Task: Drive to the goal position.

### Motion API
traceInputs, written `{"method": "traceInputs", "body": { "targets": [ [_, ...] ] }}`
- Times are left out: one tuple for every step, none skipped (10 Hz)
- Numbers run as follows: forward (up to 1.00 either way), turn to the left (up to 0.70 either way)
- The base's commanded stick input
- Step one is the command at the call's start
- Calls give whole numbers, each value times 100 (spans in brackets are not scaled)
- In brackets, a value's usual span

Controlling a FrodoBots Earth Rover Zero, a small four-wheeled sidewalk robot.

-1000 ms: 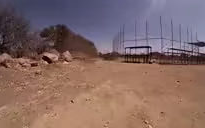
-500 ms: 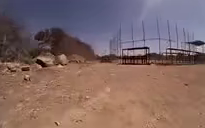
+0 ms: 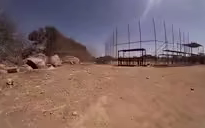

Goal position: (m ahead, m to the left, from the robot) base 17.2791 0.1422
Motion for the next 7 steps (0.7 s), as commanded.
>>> {"method": "traceInputs", "body": {
  "targets": [
    [100,0],
    [100,0],
    [100,0],
    [100,0],
    [100,0],
    [100,0],
    [100,0]
  ]
}}
